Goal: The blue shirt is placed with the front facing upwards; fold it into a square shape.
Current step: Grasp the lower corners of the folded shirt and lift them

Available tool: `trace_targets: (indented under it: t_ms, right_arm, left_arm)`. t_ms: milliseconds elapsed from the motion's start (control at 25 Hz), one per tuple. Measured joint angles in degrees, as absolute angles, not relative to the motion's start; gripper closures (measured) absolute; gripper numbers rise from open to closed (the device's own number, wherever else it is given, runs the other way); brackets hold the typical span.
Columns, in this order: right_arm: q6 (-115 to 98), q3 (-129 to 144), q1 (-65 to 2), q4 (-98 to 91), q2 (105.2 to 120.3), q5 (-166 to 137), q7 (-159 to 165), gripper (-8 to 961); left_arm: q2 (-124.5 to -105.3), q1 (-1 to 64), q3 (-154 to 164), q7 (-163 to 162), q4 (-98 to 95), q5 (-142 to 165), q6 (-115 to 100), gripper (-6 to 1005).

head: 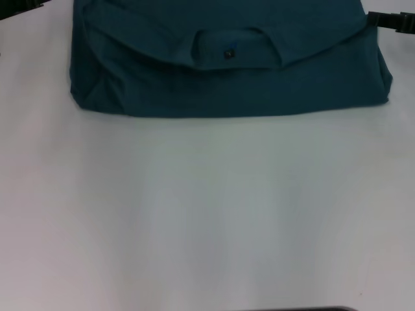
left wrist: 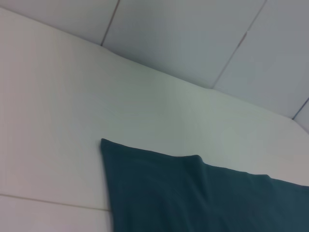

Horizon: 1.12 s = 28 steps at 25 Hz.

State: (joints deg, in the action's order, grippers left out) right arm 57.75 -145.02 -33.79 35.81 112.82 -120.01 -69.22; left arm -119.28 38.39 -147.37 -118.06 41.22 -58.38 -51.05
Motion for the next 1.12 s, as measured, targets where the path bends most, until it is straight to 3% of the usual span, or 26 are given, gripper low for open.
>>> trace_targets:
  t_ms: [280,760,1120]
  right_arm:
    - [65.1,-145.5,-29.7,39.2,112.31,-120.0,-69.0,316]
    - [69.3,-145.5,-27.4,39.7,110.01,-123.0,-63.5,322]
    - [69.5,-144.7,-29.9,38.7,110.35,-129.1,-57.8,319]
  left_arm:
    - [-120.85,35.7,-147.3,-117.3,45.5,-58.5,-57.0,197]
    - [-123.02,30.9,-147.2,-113.4,49.3,-61.2,-65.8,199]
    - [-123.01,29.1,-147.2,-110.9,48.8,-61.2,-67.8,200]
